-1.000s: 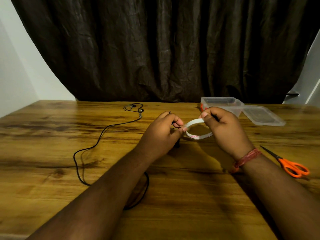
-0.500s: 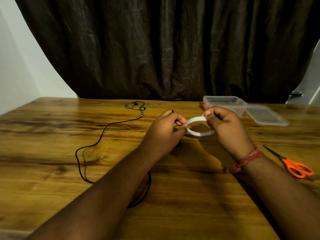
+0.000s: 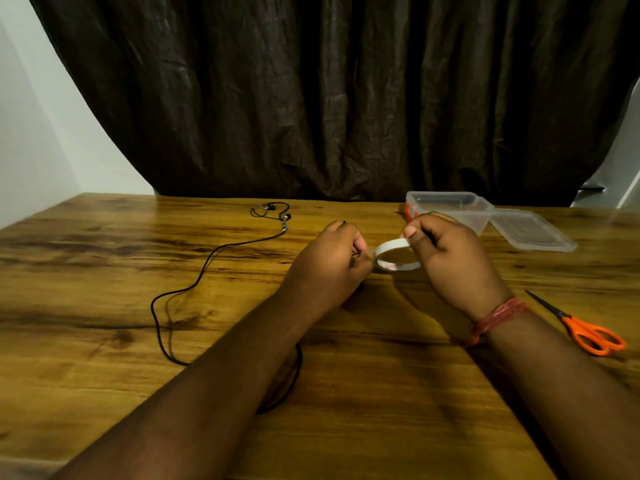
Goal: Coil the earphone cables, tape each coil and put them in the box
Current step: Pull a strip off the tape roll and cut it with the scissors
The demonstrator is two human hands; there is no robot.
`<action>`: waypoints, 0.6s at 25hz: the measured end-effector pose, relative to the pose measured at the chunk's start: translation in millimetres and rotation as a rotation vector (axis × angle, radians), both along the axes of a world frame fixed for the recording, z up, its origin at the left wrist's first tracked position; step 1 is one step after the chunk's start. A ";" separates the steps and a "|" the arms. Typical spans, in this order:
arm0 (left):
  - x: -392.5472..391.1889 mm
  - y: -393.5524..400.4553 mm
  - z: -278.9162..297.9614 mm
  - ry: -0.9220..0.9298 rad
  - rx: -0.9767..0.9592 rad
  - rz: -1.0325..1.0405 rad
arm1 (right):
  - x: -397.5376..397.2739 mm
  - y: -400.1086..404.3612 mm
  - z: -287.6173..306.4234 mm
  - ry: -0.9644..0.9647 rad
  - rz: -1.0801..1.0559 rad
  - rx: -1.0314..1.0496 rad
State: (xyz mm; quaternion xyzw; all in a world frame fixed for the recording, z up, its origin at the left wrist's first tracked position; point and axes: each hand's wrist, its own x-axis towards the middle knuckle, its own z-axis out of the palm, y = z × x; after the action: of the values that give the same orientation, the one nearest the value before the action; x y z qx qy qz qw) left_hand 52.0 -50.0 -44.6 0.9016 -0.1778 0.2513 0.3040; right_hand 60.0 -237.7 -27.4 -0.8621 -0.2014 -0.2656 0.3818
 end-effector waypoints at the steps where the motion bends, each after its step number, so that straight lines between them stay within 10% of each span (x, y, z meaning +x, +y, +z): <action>1: 0.0 -0.4 -0.2 0.012 -0.020 -0.003 | 0.0 0.5 0.0 -0.029 -0.004 -0.035; 15: 0.2 0.5 3.9 0.460 -0.784 -0.203 | -2.5 -1.5 2.2 -0.091 -0.020 -0.125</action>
State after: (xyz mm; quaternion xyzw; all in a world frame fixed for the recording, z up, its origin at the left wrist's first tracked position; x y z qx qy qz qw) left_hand 52.2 -49.5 -40.7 0.7290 -0.0846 0.0619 0.6765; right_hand 57.5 -239.2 -25.2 -0.8732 -0.2262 -0.2954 0.3149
